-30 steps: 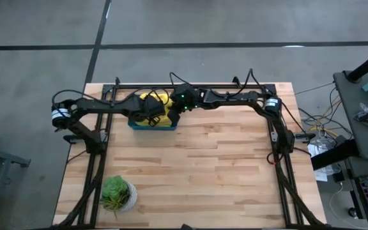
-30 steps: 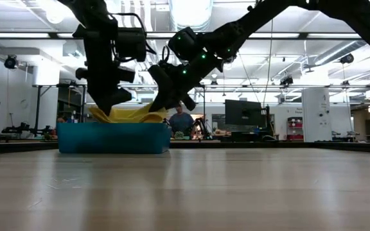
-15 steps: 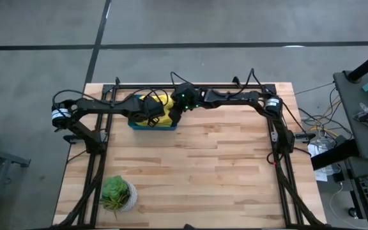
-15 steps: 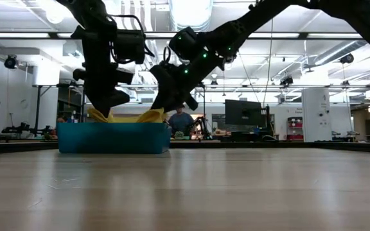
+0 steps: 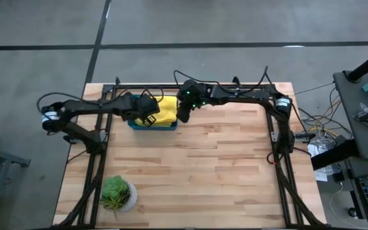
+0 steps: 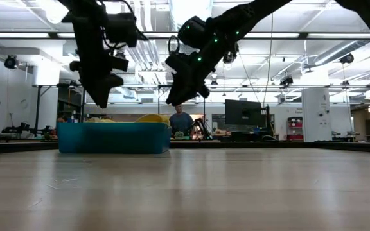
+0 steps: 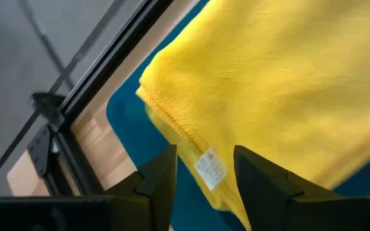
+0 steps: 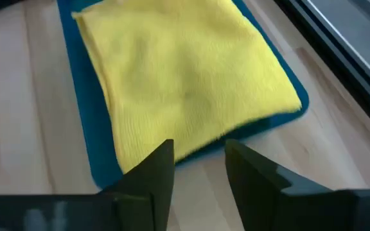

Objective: Fold microfiber towels
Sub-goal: Put the yellow microfiber towel into the blue bin

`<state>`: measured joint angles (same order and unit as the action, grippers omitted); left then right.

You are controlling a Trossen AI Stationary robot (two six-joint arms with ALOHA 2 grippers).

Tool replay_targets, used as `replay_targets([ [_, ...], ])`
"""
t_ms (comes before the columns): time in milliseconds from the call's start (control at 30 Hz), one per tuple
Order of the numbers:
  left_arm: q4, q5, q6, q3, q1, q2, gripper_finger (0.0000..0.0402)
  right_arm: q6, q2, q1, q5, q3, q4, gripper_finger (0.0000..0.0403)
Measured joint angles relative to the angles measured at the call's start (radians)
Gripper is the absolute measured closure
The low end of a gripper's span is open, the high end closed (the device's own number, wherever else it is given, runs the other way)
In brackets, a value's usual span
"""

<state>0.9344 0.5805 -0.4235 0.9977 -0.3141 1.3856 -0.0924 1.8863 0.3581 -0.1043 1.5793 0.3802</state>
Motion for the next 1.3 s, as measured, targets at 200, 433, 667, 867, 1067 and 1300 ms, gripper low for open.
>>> replay_targets([
  [200, -0.059, -0.172, 0.229, -0.009, 0.000, -0.082, 0.0291, 0.065, -0.161, -0.015, 0.001, -0.204, -0.022, 0.0318],
  [433, -0.285, -0.255, 0.476, -0.068, -0.047, -0.099, 0.0364, 0.052, -0.403, -0.057, -0.001, -0.575, -0.269, 0.0364],
  [667, -0.301, -0.015, 0.490, -0.101, -0.164, -0.029, 0.0397, -0.026, -0.540, -0.065, 0.000, -0.829, -0.597, 0.0375],
  [867, -0.314, -0.044, 0.492, -0.121, -0.216, 0.061, 0.0396, -0.031, -0.582, -0.064, 0.002, -0.912, -0.694, 0.0374],
  [1067, -0.284, -0.043, 0.489, -0.085, -0.215, 0.114, 0.0396, -0.059, -0.589, -0.064, 0.001, -0.921, -0.687, 0.0374],
  [1300, -0.148, -0.104, 0.483, 0.001, -0.181, 0.049, 0.0395, -0.064, -0.589, -0.064, 0.000, -0.925, -0.669, 0.0374],
])
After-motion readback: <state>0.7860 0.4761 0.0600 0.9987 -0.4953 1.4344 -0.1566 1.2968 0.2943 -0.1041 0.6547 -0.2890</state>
